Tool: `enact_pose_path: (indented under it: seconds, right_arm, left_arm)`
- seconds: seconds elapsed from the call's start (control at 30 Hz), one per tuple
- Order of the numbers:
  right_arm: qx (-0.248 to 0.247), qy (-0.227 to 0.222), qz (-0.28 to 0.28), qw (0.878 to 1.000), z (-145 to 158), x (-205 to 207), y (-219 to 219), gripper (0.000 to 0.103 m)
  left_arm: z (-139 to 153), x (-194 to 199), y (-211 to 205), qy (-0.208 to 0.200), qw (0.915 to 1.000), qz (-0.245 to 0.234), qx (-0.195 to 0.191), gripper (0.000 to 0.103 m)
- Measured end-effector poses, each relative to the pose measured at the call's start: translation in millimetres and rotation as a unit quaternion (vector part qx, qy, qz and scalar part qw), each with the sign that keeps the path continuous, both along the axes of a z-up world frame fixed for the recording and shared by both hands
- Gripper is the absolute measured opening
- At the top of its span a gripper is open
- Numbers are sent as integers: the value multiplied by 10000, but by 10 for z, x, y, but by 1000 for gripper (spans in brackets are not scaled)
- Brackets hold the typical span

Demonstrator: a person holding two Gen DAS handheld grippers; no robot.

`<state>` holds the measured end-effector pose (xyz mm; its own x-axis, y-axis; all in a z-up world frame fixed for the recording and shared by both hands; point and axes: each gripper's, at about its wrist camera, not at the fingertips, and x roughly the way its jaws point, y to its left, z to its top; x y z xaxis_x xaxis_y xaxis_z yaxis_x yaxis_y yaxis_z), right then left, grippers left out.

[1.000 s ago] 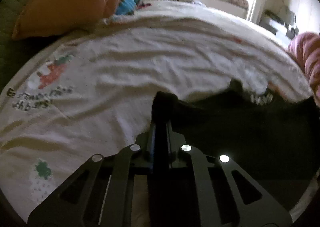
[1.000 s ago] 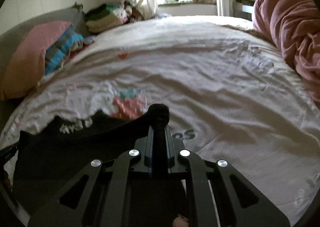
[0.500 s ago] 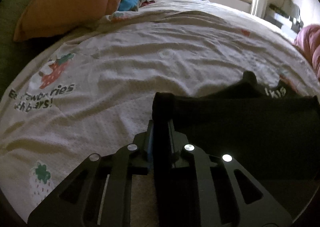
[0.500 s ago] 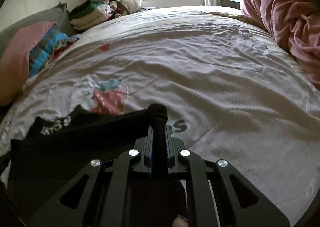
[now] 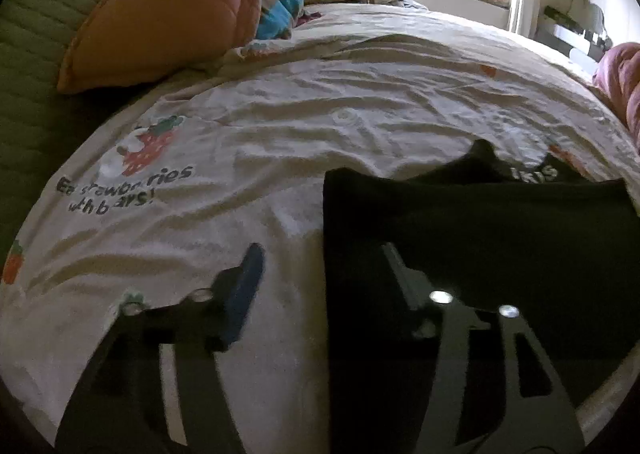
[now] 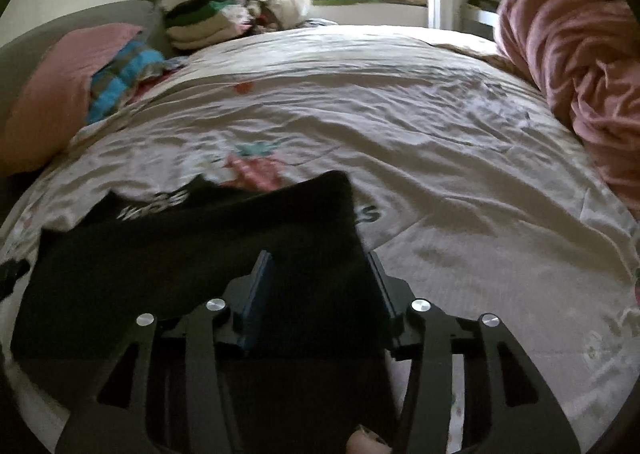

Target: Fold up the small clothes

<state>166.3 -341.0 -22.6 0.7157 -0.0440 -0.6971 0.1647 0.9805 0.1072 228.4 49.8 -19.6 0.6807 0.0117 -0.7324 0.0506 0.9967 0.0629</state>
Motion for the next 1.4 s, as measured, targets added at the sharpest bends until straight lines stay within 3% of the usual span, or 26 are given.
enact_pose_path:
  seconds: [0.2, 0.33, 0.57, 0.7, 0.9, 1.27, 1.4]
  right_arm:
    - [-190, 112, 589, 9980, 58, -269, 348, 63]
    - [-283, 234, 865, 9956, 54, -426, 516, 65]
    - [-284, 308, 1033, 9938, 53, -595, 601, 68]
    - [-292, 445, 1084, 9927, -11, -646, 596, 68]
    - [-272, 859, 1002, 9909, -186, -706, 527, 70]
    - [-396, 1076, 962, 9887, -347, -899, 511, 74]
    - [-236, 1122, 924, 9891, -367, -966, 457, 75]
  left_arm:
    - [174, -283, -154, -124, 9997, -211, -84, 75]
    - [179, -426, -317, -8, 9983, -483, -340, 76]
    - [60, -591, -598, 199, 9960, -847, -181, 77]
    - [-97, -625, -615, 541, 9946, -866, -206, 77]
    - [-249, -692, -472, 902, 9915, -743, -575, 83]
    - [-308, -803, -486, 864, 9926, -754, -399, 83]
    - [-292, -842, -484, 830, 9932, -737, -353, 83]
